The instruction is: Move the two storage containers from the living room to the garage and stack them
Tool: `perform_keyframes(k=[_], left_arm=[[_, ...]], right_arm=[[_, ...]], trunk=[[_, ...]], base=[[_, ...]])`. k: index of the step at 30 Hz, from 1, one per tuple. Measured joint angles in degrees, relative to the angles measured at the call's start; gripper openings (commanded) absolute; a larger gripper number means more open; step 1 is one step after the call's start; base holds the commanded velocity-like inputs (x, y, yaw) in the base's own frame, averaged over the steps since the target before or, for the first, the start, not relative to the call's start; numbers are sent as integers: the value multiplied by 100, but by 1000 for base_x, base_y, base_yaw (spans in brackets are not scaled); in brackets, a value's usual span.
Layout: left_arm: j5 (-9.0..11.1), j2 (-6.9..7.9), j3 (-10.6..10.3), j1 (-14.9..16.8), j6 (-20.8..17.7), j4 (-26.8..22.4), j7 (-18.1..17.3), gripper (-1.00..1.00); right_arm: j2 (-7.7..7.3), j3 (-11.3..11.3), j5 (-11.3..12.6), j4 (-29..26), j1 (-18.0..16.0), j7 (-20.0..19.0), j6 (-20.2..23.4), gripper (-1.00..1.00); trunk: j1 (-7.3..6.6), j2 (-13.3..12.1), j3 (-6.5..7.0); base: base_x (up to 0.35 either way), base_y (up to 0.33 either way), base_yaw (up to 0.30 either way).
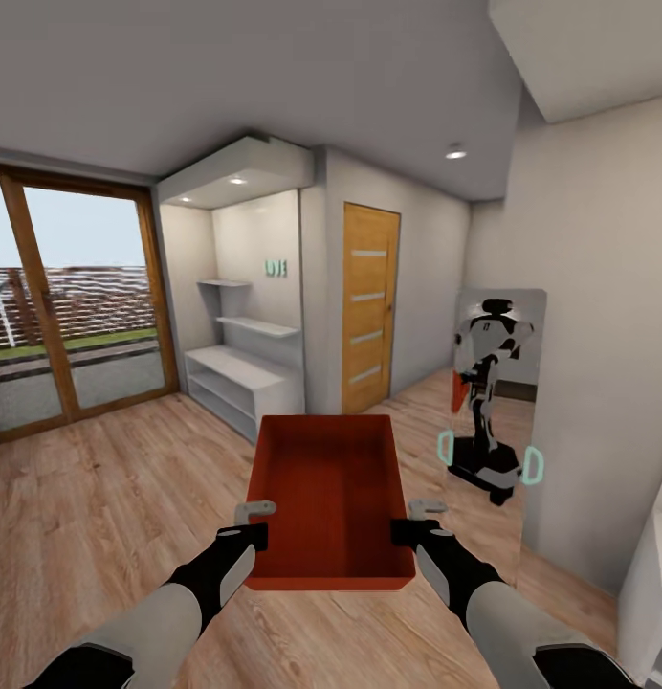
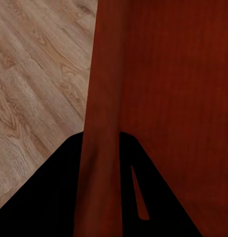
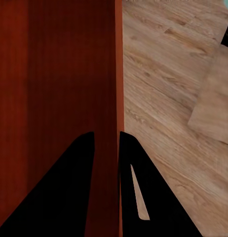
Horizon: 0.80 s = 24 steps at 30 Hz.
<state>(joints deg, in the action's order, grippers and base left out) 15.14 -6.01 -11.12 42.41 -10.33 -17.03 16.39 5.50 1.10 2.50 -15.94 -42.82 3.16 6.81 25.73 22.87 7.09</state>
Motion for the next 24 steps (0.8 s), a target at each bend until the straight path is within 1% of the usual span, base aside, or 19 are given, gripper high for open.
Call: perform_keyframes(k=[24], left_arm=[[8,1,-6,0,3,1,1,-100]], right_arm=[[0,0,-2,-2,0,0,2,-100]], trunk=[[0,0,0]], base=[[329,0,0]])
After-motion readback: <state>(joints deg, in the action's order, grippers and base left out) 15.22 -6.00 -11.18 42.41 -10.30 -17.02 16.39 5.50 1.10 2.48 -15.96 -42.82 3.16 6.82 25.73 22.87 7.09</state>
